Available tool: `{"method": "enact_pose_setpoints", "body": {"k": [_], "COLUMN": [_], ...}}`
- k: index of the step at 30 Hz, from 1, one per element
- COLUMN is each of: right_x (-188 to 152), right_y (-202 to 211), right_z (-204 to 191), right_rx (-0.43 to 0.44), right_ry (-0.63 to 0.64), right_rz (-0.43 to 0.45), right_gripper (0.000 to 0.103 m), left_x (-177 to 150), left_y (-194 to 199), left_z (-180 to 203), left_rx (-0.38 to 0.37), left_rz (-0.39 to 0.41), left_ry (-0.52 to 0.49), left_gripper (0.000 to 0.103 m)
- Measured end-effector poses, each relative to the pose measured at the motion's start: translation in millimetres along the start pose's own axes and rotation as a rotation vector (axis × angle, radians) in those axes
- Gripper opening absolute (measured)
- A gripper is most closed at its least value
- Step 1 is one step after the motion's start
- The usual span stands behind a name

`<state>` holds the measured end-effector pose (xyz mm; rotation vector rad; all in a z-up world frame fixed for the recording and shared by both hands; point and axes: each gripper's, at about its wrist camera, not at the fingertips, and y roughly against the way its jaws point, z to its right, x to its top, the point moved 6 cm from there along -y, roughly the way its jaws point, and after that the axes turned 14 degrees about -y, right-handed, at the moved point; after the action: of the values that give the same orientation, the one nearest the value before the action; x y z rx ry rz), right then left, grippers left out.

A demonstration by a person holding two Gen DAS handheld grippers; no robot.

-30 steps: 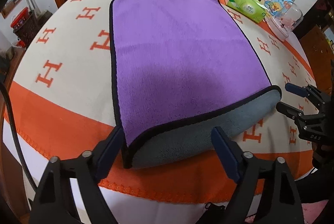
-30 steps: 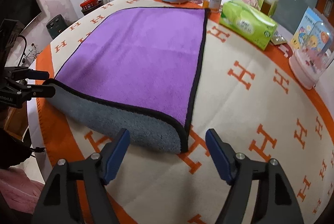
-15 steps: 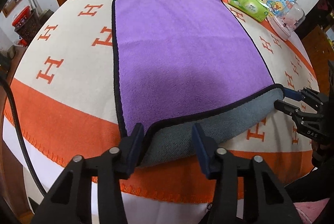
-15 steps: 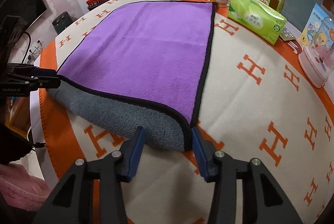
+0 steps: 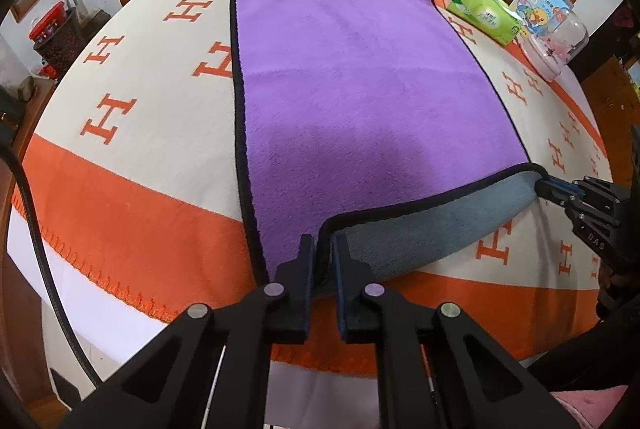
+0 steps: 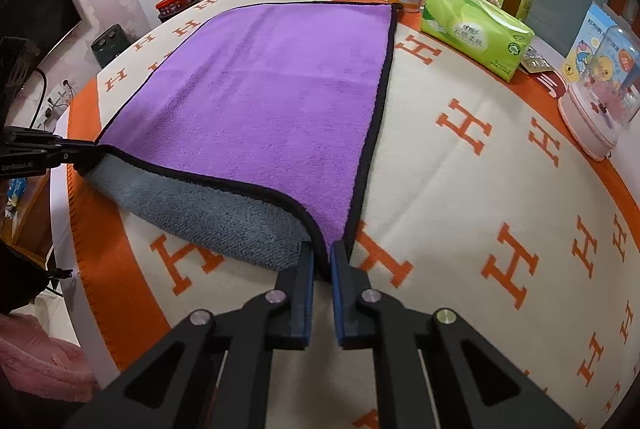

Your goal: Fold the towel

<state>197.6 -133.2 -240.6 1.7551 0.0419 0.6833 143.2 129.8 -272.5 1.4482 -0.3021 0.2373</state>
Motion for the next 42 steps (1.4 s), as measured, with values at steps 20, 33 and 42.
{"method": "enact_pose_setpoints", "body": {"k": [20,33,42], "right_x": [17,64,115], "right_y": [33,70,82], "right_z": [-8,-17,-23], "right_rx": [0.014,-0.002,-0.023], "right_ry": [-0.018,-0.033,-0.021], "right_rz": [0.077,0.221,0.324], "right_gripper": [0.004,0.005,0.005], "left_x": [12,60,108], "left_y": [36,97,122], "left_z": [-5,-20,-35], "left_rx": [0.021,0.026,0.057], "left_rz": [0.040,0.178,0.271], "left_ry": [-0.061,-0.119,-0.159], "left_gripper": [0.003,0.003,0.003]}}
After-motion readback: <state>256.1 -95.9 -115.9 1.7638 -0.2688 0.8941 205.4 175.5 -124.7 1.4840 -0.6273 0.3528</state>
